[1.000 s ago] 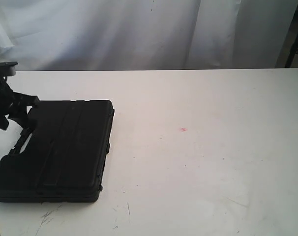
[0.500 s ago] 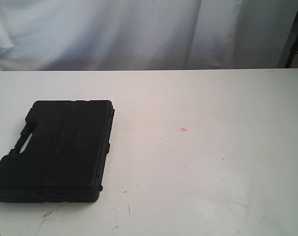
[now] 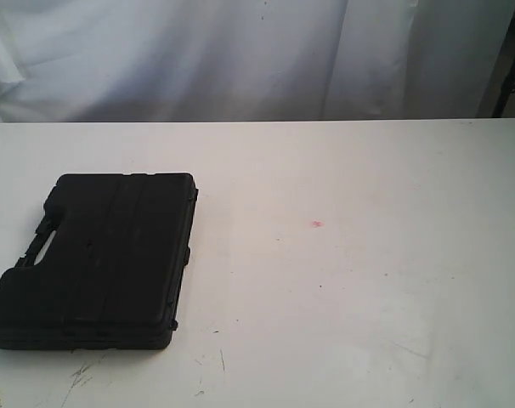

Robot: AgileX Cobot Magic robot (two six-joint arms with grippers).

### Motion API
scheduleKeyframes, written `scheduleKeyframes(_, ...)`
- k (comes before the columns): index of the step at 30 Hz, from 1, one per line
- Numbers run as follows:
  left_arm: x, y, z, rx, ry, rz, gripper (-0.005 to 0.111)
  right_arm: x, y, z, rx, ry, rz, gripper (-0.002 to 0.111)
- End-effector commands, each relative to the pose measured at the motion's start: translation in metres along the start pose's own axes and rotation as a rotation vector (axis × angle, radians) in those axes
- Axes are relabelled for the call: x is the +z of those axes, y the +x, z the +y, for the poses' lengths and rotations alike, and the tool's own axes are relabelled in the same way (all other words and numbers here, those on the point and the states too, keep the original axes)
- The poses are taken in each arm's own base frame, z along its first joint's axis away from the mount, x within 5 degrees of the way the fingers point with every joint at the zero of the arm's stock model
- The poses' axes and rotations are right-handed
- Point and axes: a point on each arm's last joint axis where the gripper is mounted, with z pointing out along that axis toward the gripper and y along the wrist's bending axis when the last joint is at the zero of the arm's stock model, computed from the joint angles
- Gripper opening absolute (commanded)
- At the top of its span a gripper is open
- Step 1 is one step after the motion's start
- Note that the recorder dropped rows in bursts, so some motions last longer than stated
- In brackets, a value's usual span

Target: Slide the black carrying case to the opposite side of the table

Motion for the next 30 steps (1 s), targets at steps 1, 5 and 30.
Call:
scheduleKeyframes(1, -0.017, 0.023, -0.001, 0.017, 0.022, -0.069, 0.000, 0.000, 0.001, -0.001, -0.009, 0.008, -0.002, 0.000)
scheduleKeyframes(5, -0.032, 0.036, -0.002, 0.033, 0.036, -0.109, 0.000, 0.000, 0.001, -0.001, -0.009, 0.008, -0.002, 0.000)
scheduleKeyframes(30, -0.045, 0.039, 0.008, 0.125, -0.036, -0.553, 0.000, 0.000, 0.001, -0.001, -0.009, 0.008, -0.002, 0.000)
